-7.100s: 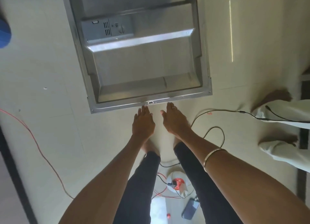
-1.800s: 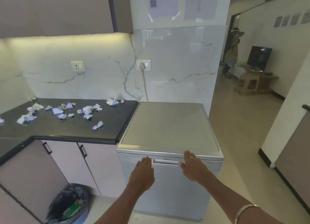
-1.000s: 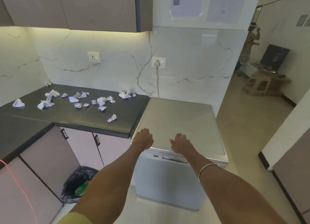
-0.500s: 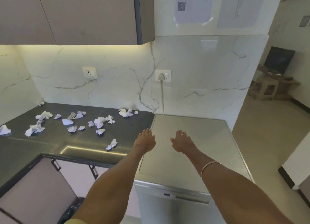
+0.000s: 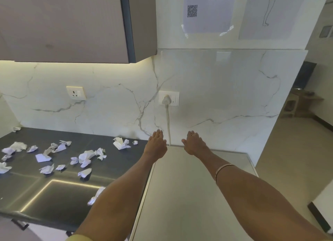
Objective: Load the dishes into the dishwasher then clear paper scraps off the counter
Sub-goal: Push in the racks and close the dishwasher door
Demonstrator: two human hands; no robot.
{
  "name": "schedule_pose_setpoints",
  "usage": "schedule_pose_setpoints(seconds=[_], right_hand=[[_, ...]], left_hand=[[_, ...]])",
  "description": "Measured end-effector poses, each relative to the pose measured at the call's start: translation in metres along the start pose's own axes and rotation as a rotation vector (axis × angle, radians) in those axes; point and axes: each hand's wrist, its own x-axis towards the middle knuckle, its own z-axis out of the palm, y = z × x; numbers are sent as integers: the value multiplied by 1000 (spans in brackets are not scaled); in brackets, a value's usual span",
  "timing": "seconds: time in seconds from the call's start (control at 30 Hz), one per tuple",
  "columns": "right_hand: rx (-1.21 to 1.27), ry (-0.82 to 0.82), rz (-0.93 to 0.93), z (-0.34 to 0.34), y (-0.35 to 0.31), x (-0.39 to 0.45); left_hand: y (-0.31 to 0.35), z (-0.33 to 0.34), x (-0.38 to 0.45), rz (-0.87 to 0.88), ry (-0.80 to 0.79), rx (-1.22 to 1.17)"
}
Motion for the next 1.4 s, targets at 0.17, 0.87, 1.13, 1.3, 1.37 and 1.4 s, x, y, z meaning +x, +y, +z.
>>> schedule_pose_setpoints(seconds=[0.17, 0.87, 1.13, 1.3, 1.37, 1.4], right_hand=[[17, 33, -10, -9, 0, 35], [85, 52, 64, -13, 20, 135], [89, 34, 97, 5, 32, 139], [91, 23, 109, 11, 29, 128], [106, 39, 110, 10, 27, 123], [106, 52, 101, 9, 26, 121]], left_hand=[[11, -11, 45, 27, 76, 25], [6, -12, 203, 62, 61, 38], [17, -3, 226, 18, -62, 16], [10, -20, 213, 36, -88, 49], [9, -17, 205, 73, -62, 50], [8, -13, 201, 89, -55, 49]])
